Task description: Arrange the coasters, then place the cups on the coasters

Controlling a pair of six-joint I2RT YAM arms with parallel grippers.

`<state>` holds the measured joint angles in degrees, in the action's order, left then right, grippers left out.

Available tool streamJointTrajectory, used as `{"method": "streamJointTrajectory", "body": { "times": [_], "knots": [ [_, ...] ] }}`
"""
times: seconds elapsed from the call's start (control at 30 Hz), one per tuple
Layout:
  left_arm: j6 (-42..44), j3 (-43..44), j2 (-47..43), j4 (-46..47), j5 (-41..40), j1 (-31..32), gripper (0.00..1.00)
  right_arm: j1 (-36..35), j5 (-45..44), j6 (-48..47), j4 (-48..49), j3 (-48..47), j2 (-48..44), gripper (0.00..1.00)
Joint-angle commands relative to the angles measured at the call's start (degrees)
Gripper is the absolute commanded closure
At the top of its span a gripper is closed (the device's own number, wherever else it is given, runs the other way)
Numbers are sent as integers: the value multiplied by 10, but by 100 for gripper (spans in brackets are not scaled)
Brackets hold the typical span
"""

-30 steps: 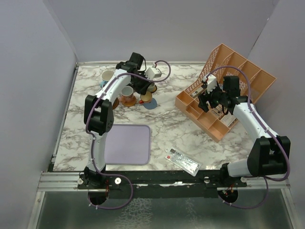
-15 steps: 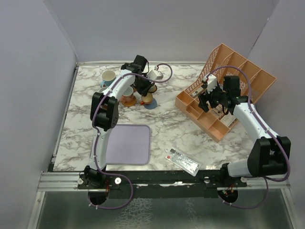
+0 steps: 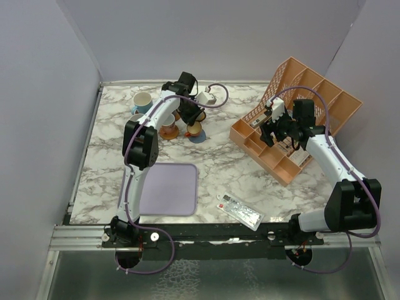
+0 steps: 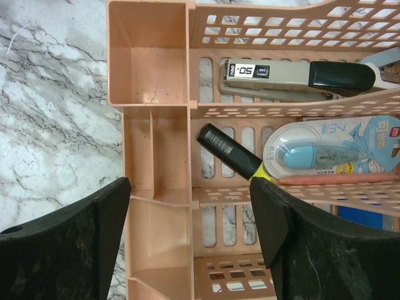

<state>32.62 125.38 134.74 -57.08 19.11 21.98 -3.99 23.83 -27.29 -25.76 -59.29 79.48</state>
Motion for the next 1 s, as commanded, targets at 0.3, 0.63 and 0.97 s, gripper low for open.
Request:
{"method": "streamJointTrajectory", "body": {
  "times": [0.3, 0.63, 0.97],
  "knots": [
    [13, 53, 28, -47, -23, 12, 100, 5, 8, -2, 1, -8, -10, 22],
    [18, 70, 43, -51, -38, 17, 88, 5, 8, -3, 0, -8, -10, 21],
    [20, 97, 54, -51, -50, 25, 67, 5, 6, -4, 1, -7, -10, 21]
  ]
}}
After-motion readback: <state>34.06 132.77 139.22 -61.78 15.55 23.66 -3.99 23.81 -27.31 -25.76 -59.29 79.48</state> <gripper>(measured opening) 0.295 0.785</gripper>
